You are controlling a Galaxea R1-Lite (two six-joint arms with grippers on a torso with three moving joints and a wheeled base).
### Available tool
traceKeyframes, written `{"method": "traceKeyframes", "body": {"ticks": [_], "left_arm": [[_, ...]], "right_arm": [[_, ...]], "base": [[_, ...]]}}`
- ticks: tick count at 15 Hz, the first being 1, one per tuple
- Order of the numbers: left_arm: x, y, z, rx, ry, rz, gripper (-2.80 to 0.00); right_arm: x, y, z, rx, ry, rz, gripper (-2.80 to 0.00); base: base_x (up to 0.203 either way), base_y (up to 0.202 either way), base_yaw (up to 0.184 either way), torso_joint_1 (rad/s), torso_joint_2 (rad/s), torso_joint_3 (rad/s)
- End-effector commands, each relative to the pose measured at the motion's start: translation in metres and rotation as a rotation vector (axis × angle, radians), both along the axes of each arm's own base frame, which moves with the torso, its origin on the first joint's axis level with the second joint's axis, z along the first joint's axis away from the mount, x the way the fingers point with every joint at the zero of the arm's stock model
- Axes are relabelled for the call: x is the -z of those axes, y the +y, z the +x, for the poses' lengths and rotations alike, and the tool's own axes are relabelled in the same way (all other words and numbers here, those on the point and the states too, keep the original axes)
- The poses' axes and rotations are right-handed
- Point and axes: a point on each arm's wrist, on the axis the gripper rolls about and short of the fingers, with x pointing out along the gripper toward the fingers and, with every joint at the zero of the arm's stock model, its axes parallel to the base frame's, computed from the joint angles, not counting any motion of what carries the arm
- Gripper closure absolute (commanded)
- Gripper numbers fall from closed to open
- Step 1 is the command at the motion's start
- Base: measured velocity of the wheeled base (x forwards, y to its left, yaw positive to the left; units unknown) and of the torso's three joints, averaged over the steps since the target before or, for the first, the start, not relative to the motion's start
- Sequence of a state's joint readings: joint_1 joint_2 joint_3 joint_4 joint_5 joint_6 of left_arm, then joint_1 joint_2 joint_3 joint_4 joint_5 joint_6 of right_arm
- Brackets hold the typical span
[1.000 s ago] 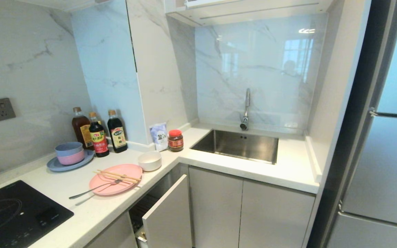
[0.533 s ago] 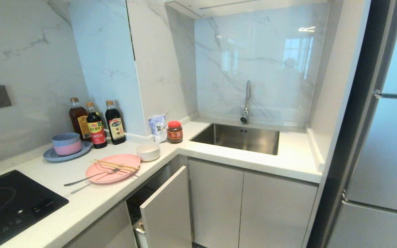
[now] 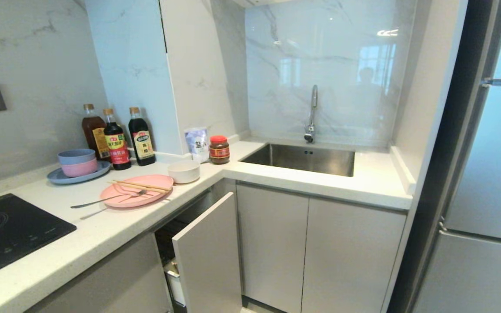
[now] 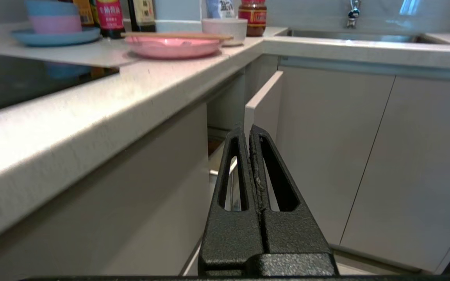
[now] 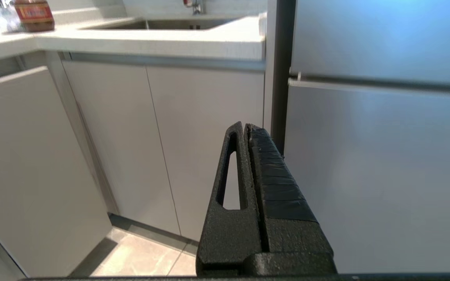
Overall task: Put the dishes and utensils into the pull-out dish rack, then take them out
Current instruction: Open the cupboard
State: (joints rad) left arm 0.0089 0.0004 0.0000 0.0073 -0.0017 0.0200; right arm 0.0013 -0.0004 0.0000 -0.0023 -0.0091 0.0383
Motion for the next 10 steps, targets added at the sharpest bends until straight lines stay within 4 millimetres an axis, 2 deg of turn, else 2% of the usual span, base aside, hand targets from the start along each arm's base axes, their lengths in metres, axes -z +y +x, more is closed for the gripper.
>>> {"method": "traceKeyframes", "body": {"ticks": [1, 5, 10], "left_arm": [[0.0000, 0.0000, 0.0000, 0.001, 0.000, 0.000, 0.00], [0.0000, 0.0000, 0.0000, 0.000, 0.000, 0.000, 0.00], [0.0000, 0.0000, 0.0000, 0.000, 0.000, 0.000, 0.00]], "right_arm": [[-0.0001, 0.0000, 0.0000, 0.000, 0.000, 0.000, 0.00], [-0.0001, 0.0000, 0.0000, 0.000, 0.000, 0.000, 0.00], [-0.0001, 0.0000, 0.0000, 0.000, 0.000, 0.000, 0.00]], "base": [[0.000, 0.000, 0.000, -0.232, 0.51, 0.278], [0.000, 0.000, 0.000, -0.207, 0.48, 0.261], [0.000, 0.000, 0.000, -0.042, 0.10, 0.053]]}}
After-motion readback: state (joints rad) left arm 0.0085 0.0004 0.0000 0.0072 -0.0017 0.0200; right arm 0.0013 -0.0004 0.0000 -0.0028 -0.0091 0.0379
